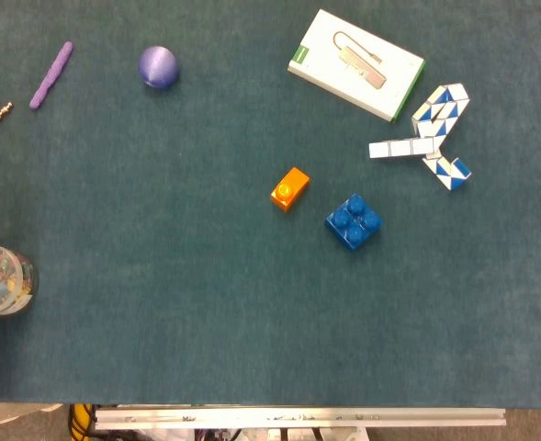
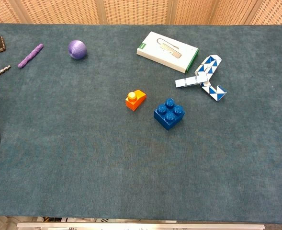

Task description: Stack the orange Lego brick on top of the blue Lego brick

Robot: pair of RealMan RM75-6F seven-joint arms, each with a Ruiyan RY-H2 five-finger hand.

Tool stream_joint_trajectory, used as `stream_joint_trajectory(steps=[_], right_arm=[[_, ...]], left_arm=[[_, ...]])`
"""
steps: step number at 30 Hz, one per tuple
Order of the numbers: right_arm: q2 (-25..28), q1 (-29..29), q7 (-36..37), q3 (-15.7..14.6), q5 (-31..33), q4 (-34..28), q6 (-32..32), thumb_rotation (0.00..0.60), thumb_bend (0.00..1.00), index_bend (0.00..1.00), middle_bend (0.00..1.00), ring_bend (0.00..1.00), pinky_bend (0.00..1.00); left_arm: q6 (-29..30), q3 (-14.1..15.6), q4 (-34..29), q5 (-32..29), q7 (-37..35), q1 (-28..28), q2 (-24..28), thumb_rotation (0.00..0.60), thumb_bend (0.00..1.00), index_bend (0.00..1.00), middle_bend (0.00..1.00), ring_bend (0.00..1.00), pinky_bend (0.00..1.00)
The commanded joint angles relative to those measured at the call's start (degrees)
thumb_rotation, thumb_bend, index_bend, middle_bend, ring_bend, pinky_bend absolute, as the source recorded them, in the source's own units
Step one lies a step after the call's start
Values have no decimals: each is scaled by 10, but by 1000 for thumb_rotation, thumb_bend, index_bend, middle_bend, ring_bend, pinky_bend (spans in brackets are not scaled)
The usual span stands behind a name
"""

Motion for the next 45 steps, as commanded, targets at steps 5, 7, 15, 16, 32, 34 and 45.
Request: stream_joint_trajectory(steps=[5,7,15,16,32,34,45], right_arm=[[-1,2,-1,-1,-3,0,-2,600,94,178,260,193,306],[-2,2,0,-1,-5,0,-1,600,94,178,261,193,306],[10,23,10,-4,-32,-18,-25,600,94,178,266,193,306],[12,30,9,-4,-40,-23,-33,600,94,178,267,193,306],[-11,170,27,-3,-110,-71,-200,600,169,178,280,199,313],[-20,183,26,-1,-113,-72,-212,600,170,178,286,207,318],[-59,240,23,-1,-87,-70,-280,600,169,178,289,209,319]], left_arm=[[1,0,0,0,-2,1,1,600,172,36,94,35,56],[3,0,1,0,-3,3,1,600,172,36,94,35,56],[2,0,4,-2,-7,3,2,600,173,36,94,35,56],[2,0,4,-2,-7,3,2,600,172,36,95,35,56],[9,3,0,3,-6,9,4,600,172,37,94,35,56],[10,3,-1,3,-7,10,4,600,172,42,95,35,56],[8,5,-4,7,-1,10,3,600,172,58,96,35,56]])
